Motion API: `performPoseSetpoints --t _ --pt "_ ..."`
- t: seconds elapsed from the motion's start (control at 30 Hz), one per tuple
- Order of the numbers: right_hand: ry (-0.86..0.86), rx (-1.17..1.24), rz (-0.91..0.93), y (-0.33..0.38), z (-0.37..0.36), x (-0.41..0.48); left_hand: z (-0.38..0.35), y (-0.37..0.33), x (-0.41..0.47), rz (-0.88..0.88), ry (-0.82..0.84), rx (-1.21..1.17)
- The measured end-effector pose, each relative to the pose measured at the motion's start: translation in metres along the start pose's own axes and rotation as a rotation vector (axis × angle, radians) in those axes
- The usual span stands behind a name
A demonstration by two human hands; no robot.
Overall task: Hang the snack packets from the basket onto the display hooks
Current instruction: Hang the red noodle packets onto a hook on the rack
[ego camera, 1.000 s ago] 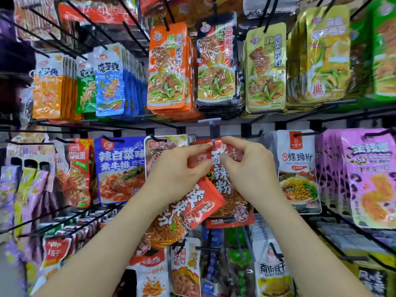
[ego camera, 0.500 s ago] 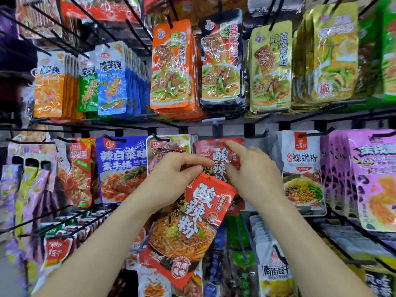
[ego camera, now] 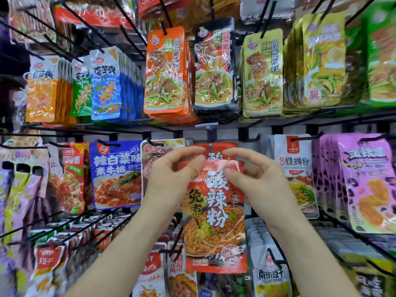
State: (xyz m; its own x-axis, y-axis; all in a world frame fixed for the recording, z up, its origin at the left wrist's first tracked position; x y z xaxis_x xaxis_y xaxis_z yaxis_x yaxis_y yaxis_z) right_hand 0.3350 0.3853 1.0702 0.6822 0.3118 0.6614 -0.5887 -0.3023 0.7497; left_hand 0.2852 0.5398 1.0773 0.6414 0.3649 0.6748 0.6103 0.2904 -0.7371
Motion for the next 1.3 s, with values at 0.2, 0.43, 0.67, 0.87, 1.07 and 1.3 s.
performPoseSetpoints --t 0.2,0.43,0.67,0.87,1.07,1.3 --pt "-0.167 -0.187 0.185 0.000 -0.005 0.014 -0.004 -0.007 0.011 -0.200 -0.061 0.148" --pt "-0.252 -0.381 0.225 -0.002 -0.013 0.023 -0.011 -0.002 0.021 -0.339 -0.168 0.302" --pt "-0.239 -0.555 0.196 -0.006 -0.012 0.025 -0.009 0.012 0.028 -0.266 -0.069 0.395" --pt "-0.156 -0.734 0.131 -0.014 -0.007 0.032 -0.007 0.019 0.024 -0.354 0.053 0.772" --pt "-0.121 -0.888 0.095 -0.025 -0.007 0.034 -0.008 0.029 0.025 -0.456 0.115 1.338" --pt "-0.060 -0.824 0.037 -0.035 -0.006 0.040 -0.009 0.043 0.034 -0.540 0.137 1.558"
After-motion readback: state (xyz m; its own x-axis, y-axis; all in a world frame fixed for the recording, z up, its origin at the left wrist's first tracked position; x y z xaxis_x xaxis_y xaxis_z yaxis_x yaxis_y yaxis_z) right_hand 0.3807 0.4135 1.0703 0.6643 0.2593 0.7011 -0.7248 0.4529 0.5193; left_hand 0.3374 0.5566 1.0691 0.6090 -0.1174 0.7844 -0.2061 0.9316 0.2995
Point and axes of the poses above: each hand's wrist, its own x-axis towards the middle knuckle, its own z-axis out of the back of the hand, y = z × x, the point moved 2 cm from there along x, towards the middle knuckle
